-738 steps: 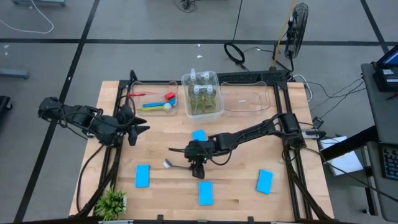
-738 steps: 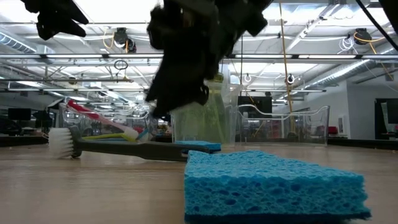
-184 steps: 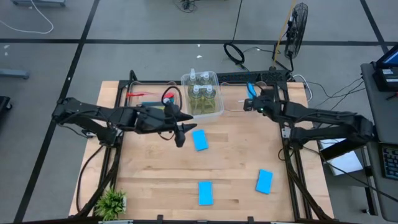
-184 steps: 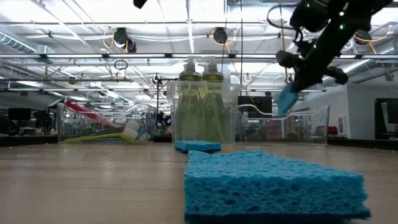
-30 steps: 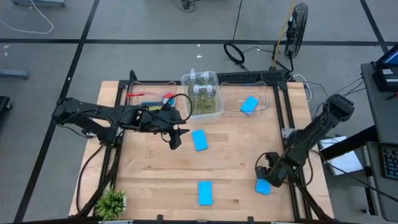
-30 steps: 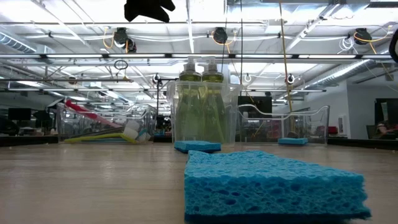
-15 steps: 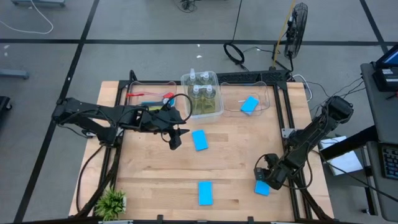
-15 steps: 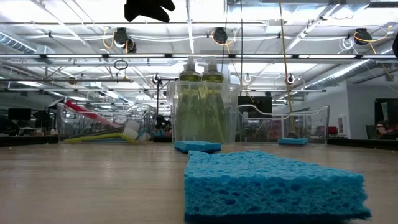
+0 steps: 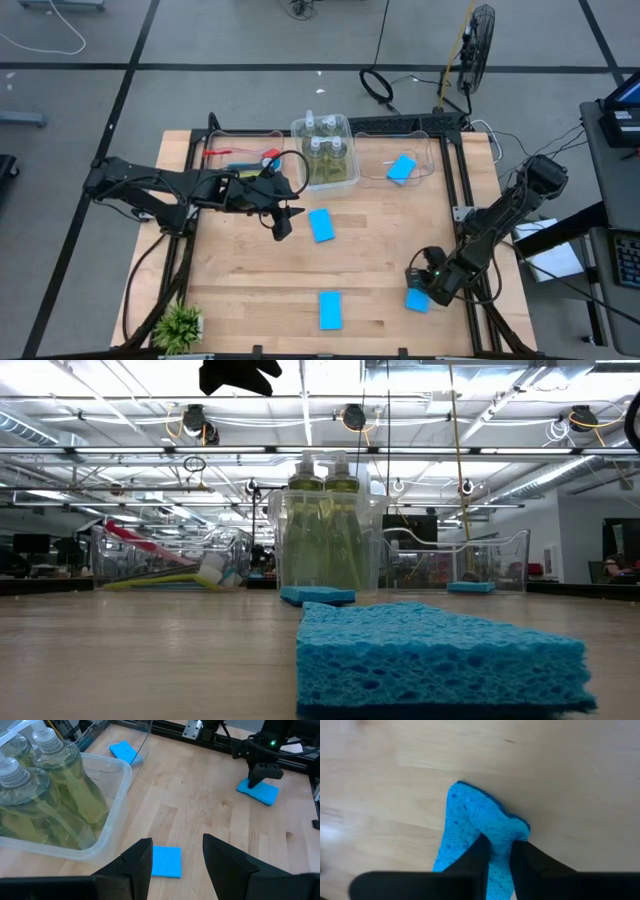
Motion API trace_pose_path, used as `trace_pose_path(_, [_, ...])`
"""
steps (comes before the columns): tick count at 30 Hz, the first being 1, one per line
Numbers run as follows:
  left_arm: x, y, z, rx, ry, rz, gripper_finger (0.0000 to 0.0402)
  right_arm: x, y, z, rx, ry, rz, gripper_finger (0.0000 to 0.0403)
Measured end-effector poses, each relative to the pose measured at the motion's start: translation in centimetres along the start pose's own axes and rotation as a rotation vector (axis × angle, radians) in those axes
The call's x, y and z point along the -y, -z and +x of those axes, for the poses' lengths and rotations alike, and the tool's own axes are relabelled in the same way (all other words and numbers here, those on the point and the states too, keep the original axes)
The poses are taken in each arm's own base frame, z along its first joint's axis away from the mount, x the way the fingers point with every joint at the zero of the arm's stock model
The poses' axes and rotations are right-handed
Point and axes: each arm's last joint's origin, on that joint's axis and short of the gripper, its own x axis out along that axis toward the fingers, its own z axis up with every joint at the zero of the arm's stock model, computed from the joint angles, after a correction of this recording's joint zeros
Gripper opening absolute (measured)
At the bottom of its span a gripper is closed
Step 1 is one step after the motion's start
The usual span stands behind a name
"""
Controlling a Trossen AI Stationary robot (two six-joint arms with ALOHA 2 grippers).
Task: Pick & Place Kitchen Sink Supplies
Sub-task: Put the blue sponge into the right transparent bin
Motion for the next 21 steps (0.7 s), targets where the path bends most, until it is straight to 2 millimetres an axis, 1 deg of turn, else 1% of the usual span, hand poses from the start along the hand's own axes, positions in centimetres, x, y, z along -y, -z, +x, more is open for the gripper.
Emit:
trace_pose_path(5, [0.0,0.0,0.0,0.000,0.000,-0.004,0.0175,-0.4,-0.2,-0.2,0.063,-0.113,-0.011,0.0014])
trace_pose_path(14, [0.0,0.0,0.0,0.001,0.000,-0.007,0.0175,-1.2,-0.7,-1.8,0.171,-0.332,-0.021,0.0012])
trace_pose_path(21, [0.0,0.0,0.0,0.001,0.000,-0.011,0.0175,-2.3,-1.4,-4.1,0.292,-0.559,-0.097,0.0011])
